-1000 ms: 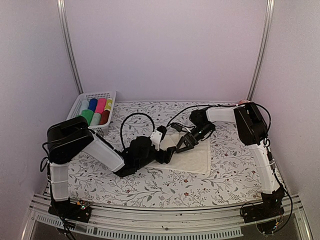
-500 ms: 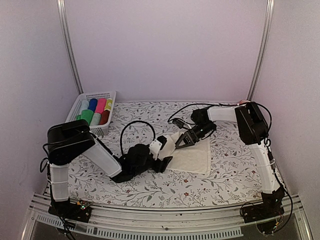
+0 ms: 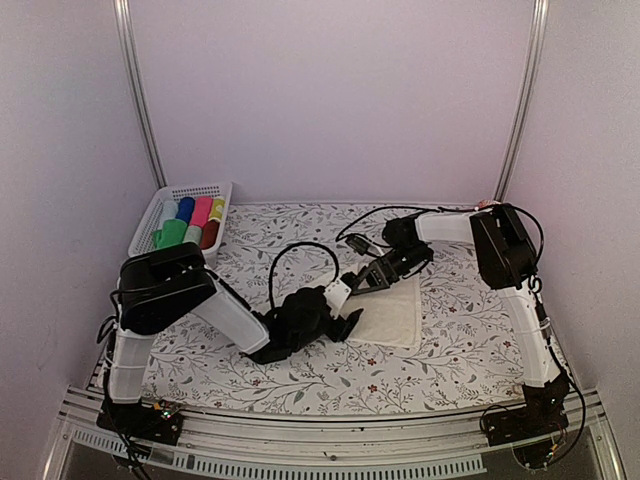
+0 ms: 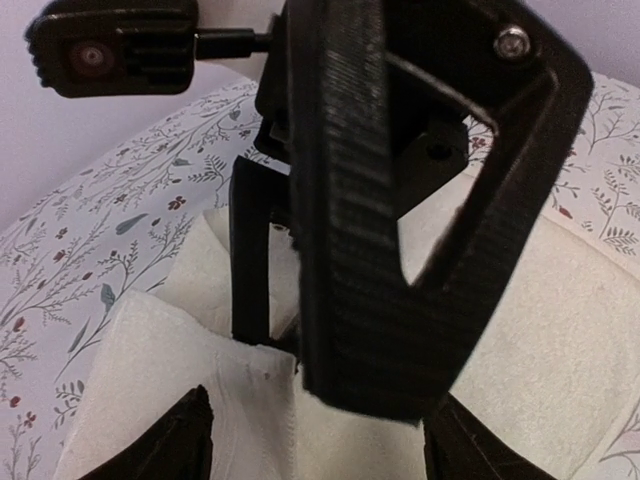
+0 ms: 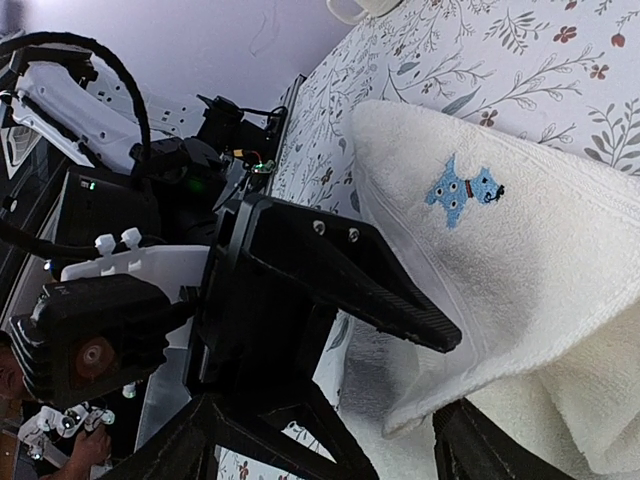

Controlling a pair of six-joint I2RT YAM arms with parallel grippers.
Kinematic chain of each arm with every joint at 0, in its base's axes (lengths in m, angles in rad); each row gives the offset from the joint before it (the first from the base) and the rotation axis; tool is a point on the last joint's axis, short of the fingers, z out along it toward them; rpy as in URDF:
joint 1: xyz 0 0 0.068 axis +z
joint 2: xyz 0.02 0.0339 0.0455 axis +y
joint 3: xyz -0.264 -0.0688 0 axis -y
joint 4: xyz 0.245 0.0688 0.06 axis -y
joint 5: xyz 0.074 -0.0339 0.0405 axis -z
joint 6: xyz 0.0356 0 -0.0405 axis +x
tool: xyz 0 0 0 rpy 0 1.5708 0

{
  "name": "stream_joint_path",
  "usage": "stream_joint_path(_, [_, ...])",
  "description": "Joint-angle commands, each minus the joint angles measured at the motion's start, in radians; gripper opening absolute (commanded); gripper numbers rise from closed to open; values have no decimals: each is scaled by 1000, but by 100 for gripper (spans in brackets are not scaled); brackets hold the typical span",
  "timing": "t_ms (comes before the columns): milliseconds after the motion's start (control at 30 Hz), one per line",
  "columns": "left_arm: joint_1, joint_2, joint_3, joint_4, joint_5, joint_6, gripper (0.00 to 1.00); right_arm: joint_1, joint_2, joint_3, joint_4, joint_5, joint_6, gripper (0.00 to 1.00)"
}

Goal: Roll the towels
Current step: Flatten out the towel at the center of the board.

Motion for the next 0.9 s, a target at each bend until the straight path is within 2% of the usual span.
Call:
stream_joint_path(0, [-5, 33, 38, -23, -84, 44, 69, 16, -15, 17, -9, -28, -20, 74])
stream_joint_path(400, [-6, 35, 37, 36, -150, 112, 44, 24, -4, 18, 0, -6, -12, 74])
stream_joint_path(767, [-4, 4, 12, 72, -161, 129, 39, 25, -3, 17, 10, 7, -3, 74])
stream_joint_path(867, [-4, -1, 6, 77, -163, 129, 34, 23, -3, 17, 11, 10, -2, 75])
